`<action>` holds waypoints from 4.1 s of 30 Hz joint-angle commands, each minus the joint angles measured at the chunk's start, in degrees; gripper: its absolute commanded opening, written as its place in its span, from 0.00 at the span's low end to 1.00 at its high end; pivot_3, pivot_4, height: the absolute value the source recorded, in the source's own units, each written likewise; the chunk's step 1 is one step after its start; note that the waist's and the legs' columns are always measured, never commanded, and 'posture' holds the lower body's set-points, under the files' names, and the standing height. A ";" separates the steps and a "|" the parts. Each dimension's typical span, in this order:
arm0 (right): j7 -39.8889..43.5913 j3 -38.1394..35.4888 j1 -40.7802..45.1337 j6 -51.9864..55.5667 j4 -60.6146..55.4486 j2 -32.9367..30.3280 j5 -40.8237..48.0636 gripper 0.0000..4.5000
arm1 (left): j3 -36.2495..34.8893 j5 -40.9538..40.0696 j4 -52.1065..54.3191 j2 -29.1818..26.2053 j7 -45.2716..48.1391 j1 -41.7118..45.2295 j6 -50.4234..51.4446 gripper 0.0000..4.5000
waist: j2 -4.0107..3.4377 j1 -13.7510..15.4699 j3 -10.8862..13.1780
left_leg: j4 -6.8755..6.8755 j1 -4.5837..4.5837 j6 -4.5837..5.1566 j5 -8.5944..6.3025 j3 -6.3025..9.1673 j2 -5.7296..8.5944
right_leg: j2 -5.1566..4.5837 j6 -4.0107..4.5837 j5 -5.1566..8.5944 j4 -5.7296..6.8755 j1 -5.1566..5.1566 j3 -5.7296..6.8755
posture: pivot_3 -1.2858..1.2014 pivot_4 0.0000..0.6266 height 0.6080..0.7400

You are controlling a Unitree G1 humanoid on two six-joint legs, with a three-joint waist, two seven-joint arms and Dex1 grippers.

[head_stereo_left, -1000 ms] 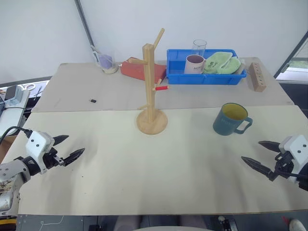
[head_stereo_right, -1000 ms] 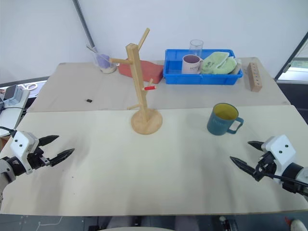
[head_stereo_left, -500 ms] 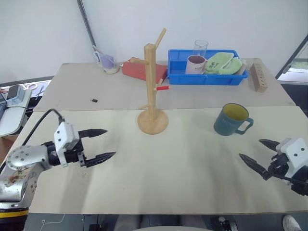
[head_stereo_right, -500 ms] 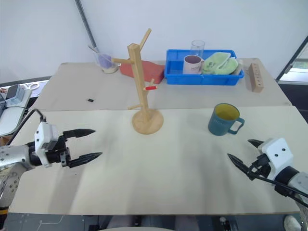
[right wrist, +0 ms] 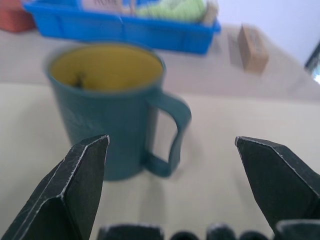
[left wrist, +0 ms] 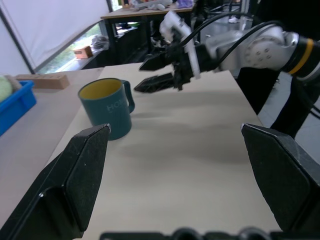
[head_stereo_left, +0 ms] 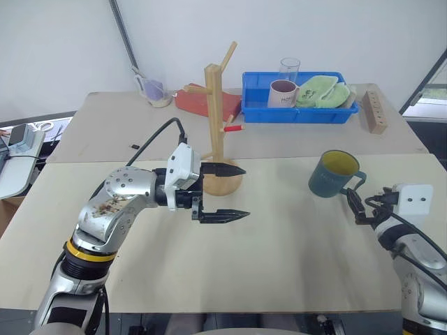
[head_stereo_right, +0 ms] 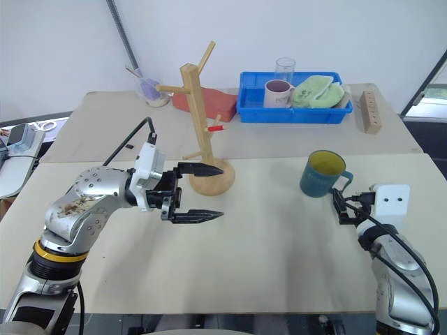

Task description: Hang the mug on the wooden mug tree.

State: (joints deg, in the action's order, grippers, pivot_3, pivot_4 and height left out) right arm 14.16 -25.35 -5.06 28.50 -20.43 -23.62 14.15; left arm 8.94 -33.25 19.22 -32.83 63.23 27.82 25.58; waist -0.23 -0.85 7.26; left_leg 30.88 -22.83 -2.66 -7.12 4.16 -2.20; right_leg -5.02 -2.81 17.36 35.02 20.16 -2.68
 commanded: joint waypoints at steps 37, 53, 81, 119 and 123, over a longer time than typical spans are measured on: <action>-6.56 2.49 14.31 -10.48 19.73 5.55 -0.35 0.82 | 1.79 2.39 -0.30 1.93 0.54 2.76 -0.36 1.00 | -0.08 -0.62 -0.05 | 0.04 -0.02 0.11 0.07 0.21 0.04 | 0.90 0.01 0.00 0.09 -0.07 -1.32 | 0.52 0.24 1.00; 0.05 9.87 17.71 -10.01 11.37 0.51 -2.26 0.01 | -4.85 0.23 2.57 -0.15 -2.57 -2.63 1.82 1.00 | -0.19 -1.84 -0.08 | 0.02 -0.14 0.23 0.14 0.23 0.01 | 1.07 -0.15 -0.08 0.22 -0.11 -1.54 | 0.52 0.24 1.00; 45.01 44.26 64.61 -31.33 27.47 -14.02 -19.54 0.01 | -23.87 -16.04 12.31 -5.33 -14.99 -17.16 8.55 1.00 | -0.19 -1.46 0.08 | -0.07 0.06 0.07 0.05 0.03 -0.63 | 1.63 0.35 0.01 0.21 0.08 -1.60 | 0.52 0.24 1.00; 60.46 35.80 68.59 -28.18 33.94 -15.88 -9.59 0.99 | -22.50 -1.44 2.40 -14.27 -16.53 -13.91 5.01 1.00 | -0.23 -1.32 0.07 | -0.11 0.16 -0.03 -0.01 0.04 -0.63 | 1.64 0.38 0.02 0.38 0.07 -1.60 | 0.52 0.24 1.00; 62.21 30.05 63.15 -13.61 24.84 -19.99 -0.20 0.99 | -23.82 -0.44 -1.39 -18.39 -12.86 -11.99 4.77 1.00 | -0.21 -1.37 0.08 | -0.13 0.15 -0.14 -0.08 0.03 -0.63 | 1.62 0.38 0.02 0.37 0.10 -1.61 | 0.52 0.24 1.00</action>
State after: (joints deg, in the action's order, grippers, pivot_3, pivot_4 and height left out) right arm 75.99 7.85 57.65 10.09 8.69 -42.72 10.00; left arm -12.98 -33.89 18.25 -49.89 49.15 14.39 31.27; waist -0.44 -2.22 7.34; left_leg 30.74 -22.69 -2.80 -7.20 4.19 -2.84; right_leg -3.40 -2.42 17.39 35.40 20.27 -4.28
